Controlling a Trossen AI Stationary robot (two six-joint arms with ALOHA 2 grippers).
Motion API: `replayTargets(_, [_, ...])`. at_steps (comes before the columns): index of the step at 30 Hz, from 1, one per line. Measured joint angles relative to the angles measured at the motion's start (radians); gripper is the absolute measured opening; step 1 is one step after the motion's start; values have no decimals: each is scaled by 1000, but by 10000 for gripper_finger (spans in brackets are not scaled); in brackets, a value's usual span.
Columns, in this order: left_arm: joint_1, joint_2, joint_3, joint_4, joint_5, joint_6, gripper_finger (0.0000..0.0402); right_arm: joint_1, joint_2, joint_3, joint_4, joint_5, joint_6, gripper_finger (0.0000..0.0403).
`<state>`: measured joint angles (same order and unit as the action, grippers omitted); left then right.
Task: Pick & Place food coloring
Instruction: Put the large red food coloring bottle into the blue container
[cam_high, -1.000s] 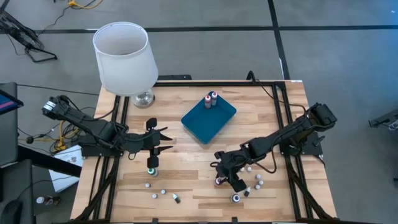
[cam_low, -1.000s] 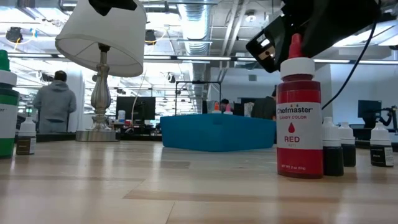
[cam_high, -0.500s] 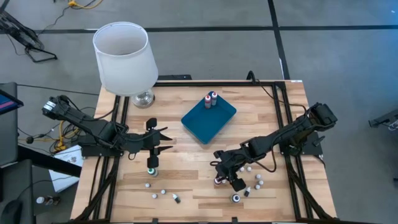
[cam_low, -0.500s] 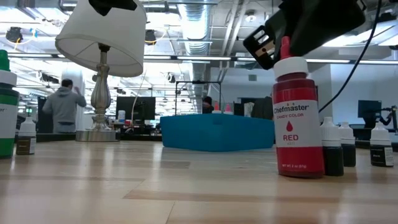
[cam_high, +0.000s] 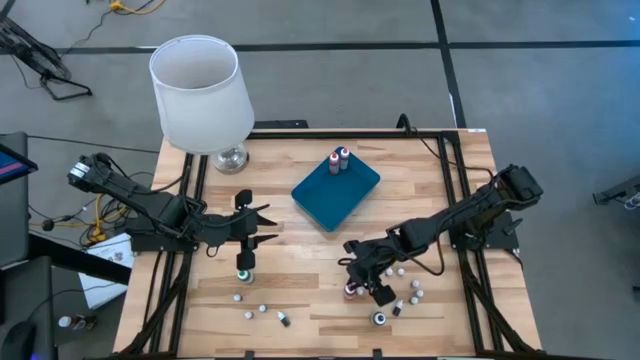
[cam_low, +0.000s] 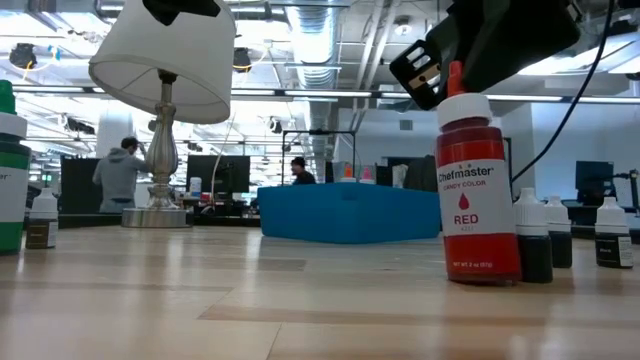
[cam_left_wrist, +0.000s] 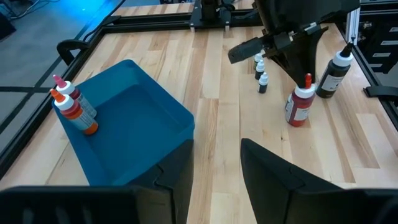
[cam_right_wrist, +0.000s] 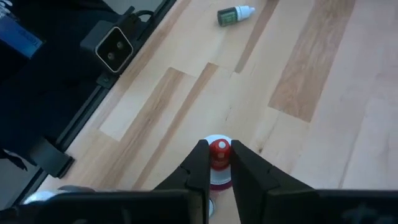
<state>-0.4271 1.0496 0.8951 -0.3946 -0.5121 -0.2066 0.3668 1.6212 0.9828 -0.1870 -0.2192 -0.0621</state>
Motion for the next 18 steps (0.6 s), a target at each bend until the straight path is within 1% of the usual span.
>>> replayTargets(4, [0,0,0,-1,0,0,125,-12,-29,-3,-13,13,-26,36])
replayTargets(8, [0,0,0,-8,0,0,125,-34,-85,-3,-36,18,-44,35])
replayTargets(18, [0,0,0,-19,0,1,125,-145,-262,-2,-150,95,-114,35])
